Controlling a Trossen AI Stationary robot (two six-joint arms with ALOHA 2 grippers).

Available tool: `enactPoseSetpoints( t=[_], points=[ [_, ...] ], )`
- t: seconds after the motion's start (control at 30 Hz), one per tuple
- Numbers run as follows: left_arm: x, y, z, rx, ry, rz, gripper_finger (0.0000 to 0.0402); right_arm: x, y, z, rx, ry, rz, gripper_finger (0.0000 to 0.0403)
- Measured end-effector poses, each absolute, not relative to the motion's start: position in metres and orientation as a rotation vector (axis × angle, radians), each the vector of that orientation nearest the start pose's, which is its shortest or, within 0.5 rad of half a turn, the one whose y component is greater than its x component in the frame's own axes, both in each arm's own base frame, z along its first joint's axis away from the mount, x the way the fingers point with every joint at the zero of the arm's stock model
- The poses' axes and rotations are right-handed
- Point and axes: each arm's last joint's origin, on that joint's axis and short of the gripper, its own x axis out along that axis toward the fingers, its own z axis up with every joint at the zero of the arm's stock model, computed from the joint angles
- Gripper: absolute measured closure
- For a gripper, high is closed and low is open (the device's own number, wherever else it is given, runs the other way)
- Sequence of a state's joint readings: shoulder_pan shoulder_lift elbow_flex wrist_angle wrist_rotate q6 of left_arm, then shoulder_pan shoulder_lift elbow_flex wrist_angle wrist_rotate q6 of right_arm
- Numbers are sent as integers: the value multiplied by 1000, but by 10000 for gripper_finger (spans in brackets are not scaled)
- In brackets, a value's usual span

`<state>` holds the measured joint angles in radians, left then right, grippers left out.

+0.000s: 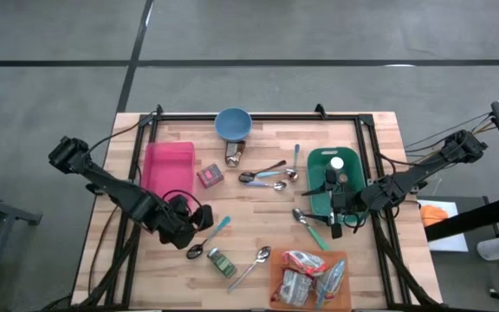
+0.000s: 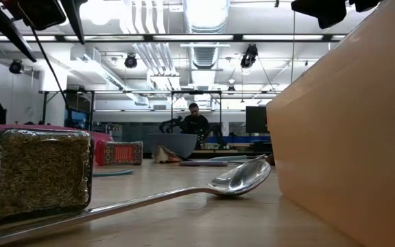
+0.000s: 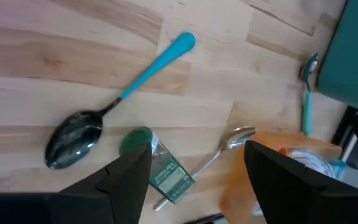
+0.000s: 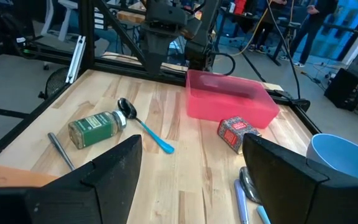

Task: Pick & Place Food Item
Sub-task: Put the green seasoning bottle into the green bin

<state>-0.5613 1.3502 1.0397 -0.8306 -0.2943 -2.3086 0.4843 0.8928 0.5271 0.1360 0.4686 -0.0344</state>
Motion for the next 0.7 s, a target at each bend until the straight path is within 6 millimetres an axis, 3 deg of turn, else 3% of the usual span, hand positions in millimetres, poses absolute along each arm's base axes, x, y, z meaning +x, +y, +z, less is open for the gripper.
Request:
enactPoseSetpoints(
  t=[0.27, 0.43, 0.5, 0.6, 0.7],
  points=[
    [219, -128, 256, -1609, 709, 968, 144, 179, 80, 256, -140, 204, 19, 126],
    [219, -128, 255, -1730, 642, 1050, 144, 179, 80, 256, -139, 204, 19, 126],
    [220, -128, 254, -1730, 662, 1052, 144, 179, 80, 256, -139, 204, 19, 126],
    [219, -133, 258, -1913, 798, 1078, 144, 179, 80, 256, -139, 204, 19, 126],
    [220, -134, 268, -1973, 816, 953, 144, 179, 80, 256, -139, 204, 19, 126]
  ],
)
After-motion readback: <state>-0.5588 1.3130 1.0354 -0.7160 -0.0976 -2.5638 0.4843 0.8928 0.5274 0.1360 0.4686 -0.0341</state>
